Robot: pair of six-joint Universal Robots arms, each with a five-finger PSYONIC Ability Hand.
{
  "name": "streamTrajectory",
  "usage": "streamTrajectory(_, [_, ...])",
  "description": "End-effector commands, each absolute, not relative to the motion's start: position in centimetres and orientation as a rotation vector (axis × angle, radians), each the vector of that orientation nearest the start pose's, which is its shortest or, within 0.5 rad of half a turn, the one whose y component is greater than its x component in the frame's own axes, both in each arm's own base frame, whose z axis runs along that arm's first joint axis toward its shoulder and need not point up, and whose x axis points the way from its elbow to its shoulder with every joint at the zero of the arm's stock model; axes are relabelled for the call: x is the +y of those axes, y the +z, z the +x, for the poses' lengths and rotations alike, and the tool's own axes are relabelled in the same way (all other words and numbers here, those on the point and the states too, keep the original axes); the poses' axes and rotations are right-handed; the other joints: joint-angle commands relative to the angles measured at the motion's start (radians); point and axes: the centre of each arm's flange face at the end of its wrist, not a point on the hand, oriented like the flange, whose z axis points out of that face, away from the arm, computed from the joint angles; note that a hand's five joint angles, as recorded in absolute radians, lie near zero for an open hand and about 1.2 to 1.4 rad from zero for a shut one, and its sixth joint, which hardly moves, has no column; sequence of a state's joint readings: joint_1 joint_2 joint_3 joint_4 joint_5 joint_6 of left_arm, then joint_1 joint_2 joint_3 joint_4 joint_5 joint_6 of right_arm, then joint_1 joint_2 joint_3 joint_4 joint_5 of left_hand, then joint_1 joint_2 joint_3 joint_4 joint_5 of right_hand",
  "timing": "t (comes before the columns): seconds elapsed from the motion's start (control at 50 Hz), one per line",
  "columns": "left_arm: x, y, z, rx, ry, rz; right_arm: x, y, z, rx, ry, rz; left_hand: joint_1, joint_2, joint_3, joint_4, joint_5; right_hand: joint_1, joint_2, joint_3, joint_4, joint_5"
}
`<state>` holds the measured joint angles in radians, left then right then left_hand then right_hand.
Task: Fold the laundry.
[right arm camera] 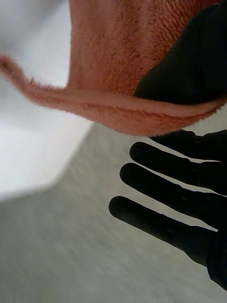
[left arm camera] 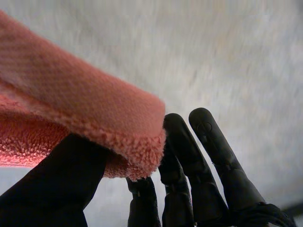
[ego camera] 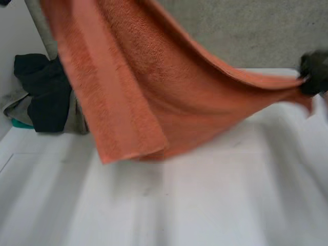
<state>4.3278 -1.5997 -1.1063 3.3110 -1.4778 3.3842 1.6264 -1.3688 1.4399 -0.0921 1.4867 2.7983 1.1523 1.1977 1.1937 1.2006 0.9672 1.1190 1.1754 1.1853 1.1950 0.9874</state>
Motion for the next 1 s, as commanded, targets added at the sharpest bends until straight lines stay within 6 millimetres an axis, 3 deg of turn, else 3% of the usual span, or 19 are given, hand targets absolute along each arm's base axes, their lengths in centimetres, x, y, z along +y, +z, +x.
streamTrajectory(0.02, [-28.5, 41.8, -20.6, 1.785, -2.569, 0.554, -31.3, 38.9, 13.3, 2.277, -2.392, -0.936, 0.244, 0.199, 0.203, 0.196, 0.254, 0.277, 0.221, 0.211, 0.201, 0.234])
streamTrajectory(0.06, [-28.7, 40.6, -20.2, 1.856, -2.508, 0.559, -30.6, 40.5, 12.7, 2.316, -2.356, -0.983, 0.244, 0.199, 0.203, 0.196, 0.254, 0.277, 0.221, 0.211, 0.201, 0.234])
streamTrajectory(0.12, [-28.6, 38.1, -20.1, 1.987, -2.403, 0.587, -30.8, 41.0, 12.0, 2.361, -2.285, -1.034, 0.244, 0.199, 0.203, 0.196, 0.254, 0.277, 0.221, 0.211, 0.201, 0.234])
streamTrajectory(0.2, [-29.2, 34.7, -20.5, 2.114, -2.283, 0.683, -32.8, 39.6, 11.6, 2.389, -2.171, -1.096, 0.244, 0.199, 0.203, 0.196, 0.254, 0.277, 0.221, 0.211, 0.201, 0.234])
streamTrajectory(0.32, [-32.0, 28.9, -21.6, 2.239, -2.096, 0.848, -35.8, 35.0, 11.6, 2.460, -1.972, -1.090, 0.244, 0.199, 0.203, 0.196, 0.254, 0.277, 0.221, 0.211, 0.201, 0.234])
streamTrajectory(0.38, [-33.9, 28.1, -22.0, 2.207, -2.093, 0.871, -38.3, 32.7, 11.3, 2.480, -1.955, -1.042, 0.244, 0.199, 0.203, 0.196, 0.254, 0.277, 0.221, 0.211, 0.201, 0.234])
streamTrajectory(0.44, [-37.2, 28.6, -23.0, 2.082, -2.190, 0.872, -40.2, 32.5, 12.2, 2.410, -2.076, -1.000, 0.244, 0.199, 0.203, 0.196, 0.254, 0.277, 0.221, 0.211, 0.201, 0.234])
streamTrajectory(0.46, [-38.1, 29.1, -23.4, 2.029, -2.235, 0.865, -41.5, 33.1, 13.0, 2.339, -2.207, -0.954, 0.244, 0.199, 0.203, 0.196, 0.254, 0.277, 0.221, 0.211, 0.201, 0.234])
streamTrajectory(0.5, [-40.5, 31.5, -24.2, 1.823, -2.396, 0.813, -43.0, 34.3, 13.2, 2.255, -2.384, -0.871, 0.244, 0.199, 0.203, 0.196, 0.254, 0.277, 0.221, 0.211, 0.201, 0.234])
streamTrajectory(0.54, [-42.0, 34.6, -24.7, 1.589, -2.561, 0.734, -44.5, 37.4, 13.5, 2.058, -2.680, -0.705, 0.244, 0.199, 0.203, 0.196, 0.254, 0.277, 0.221, 0.211, 0.201, 0.234])
streamTrajectory(0.62, [-42.9, 39.6, -25.2, 1.165, -2.787, 0.589, -45.2, 42.2, 14.1, 1.657, -3.036, -0.473, 0.244, 0.199, 0.203, 0.196, 0.254, 0.277, 0.221, 0.211, 0.201, 0.234])
streamTrajectory(0.66, [-43.0, 40.6, -25.1, 1.052, -2.846, 0.542, -44.9, 43.3, 14.9, 1.526, -3.095, -0.456, 0.244, 0.199, 0.203, 0.196, 0.254, 0.277, 0.221, 0.211, 0.201, 0.234])
streamTrajectory(0.72, [-43.3, 41.5, -24.9, 0.954, -2.915, 0.478, -44.3, 43.3, 15.7, 1.520, -3.075, -0.481, 0.244, 0.199, 0.203, 0.196, 0.254, 0.277, 0.221, 0.211, 0.201, 0.234])
streamTrajectory(0.78, [-44.1, 39.9, -24.7, 1.043, -2.916, 0.447, -44.3, 41.7, 16.1, 1.617, -2.997, -0.520, 0.244, 0.199, 0.203, 0.196, 0.254, 0.277, 0.221, 0.211, 0.201, 0.234])
streamTrajectory(0.86, [-44.4, 36.4, -24.8, 1.231, -2.848, 0.497, -44.6, 38.9, 16.2, 1.784, -2.870, -0.567, 0.244, 0.199, 0.203, 0.196, 0.254, 0.277, 0.221, 0.211, 0.201, 0.234])
streamTrajectory(0.92, [-44.4, 32.6, -25.0, 1.414, -2.764, 0.545, -44.9, 35.8, 16.4, 1.918, -2.744, -0.622, 0.244, 0.199, 0.203, 0.196, 0.254, 0.277, 0.221, 0.211, 0.201, 0.234])
streamTrajectory(0.94, [-44.0, 31.0, -25.1, 1.496, -2.721, 0.571, -45.2, 33.8, 16.4, 1.994, -2.663, -0.656, 0.244, 0.199, 0.203, 0.196, 0.254, 0.277, 0.221, 0.211, 0.201, 0.234])
streamTrajectory(0.98, [-43.6, 29.0, -25.1, 1.583, -2.670, 0.595, -45.4, 31.7, 16.6, 2.061, -2.584, -0.697, 0.244, 0.199, 0.203, 0.196, 0.254, 0.277, 0.221, 0.211, 0.201, 0.234])
streamTrajectory(1.0, [-43.4, 27.7, -25.0, 1.639, -2.635, 0.609, -45.5, 29.5, 16.7, 2.138, -2.500, -0.740, 0.244, 0.199, 0.203, 0.196, 0.254, 0.277, 0.221, 0.211, 0.201, 0.234])
